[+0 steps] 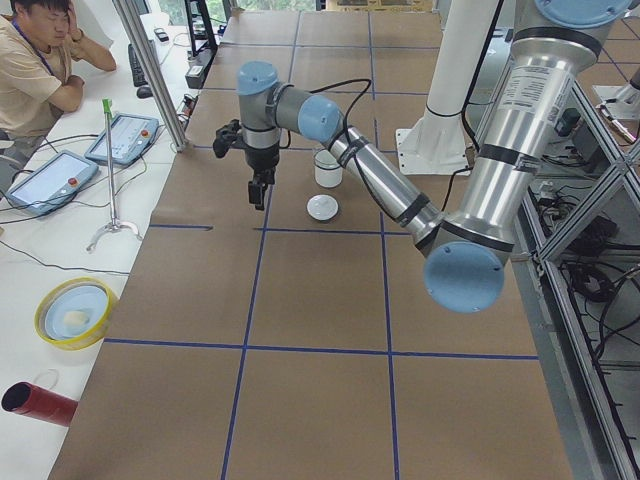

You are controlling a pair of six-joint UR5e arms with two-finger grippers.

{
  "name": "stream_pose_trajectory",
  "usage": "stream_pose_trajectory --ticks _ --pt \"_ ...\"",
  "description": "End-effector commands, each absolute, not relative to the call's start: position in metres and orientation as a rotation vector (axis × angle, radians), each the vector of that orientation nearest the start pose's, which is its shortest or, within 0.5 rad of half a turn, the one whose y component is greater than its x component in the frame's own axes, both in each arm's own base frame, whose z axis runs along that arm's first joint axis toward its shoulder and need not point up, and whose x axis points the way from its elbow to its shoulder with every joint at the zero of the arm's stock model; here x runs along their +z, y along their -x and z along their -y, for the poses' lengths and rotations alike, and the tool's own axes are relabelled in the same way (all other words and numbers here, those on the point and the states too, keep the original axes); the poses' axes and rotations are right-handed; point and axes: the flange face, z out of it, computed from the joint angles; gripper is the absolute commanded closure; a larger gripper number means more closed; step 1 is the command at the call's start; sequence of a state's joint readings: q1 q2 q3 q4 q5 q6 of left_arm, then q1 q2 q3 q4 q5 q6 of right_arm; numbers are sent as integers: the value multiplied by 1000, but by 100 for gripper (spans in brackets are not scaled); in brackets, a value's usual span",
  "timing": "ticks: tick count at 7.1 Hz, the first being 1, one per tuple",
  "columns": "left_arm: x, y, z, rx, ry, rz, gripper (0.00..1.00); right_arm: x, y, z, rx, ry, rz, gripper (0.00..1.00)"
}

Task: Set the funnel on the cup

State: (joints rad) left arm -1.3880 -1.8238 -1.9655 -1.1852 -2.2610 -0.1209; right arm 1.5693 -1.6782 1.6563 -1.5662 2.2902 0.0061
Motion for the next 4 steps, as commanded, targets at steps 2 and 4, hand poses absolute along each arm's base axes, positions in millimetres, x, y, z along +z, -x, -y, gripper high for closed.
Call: stream_pose_trajectory --ticks 2,4 --pt "544 127 536 162 -94 -711 0 671 -67 445 11 20 719 0" --pt "629 140 481 94 -26 -728 0 670 -67 445 10 19 719 0"
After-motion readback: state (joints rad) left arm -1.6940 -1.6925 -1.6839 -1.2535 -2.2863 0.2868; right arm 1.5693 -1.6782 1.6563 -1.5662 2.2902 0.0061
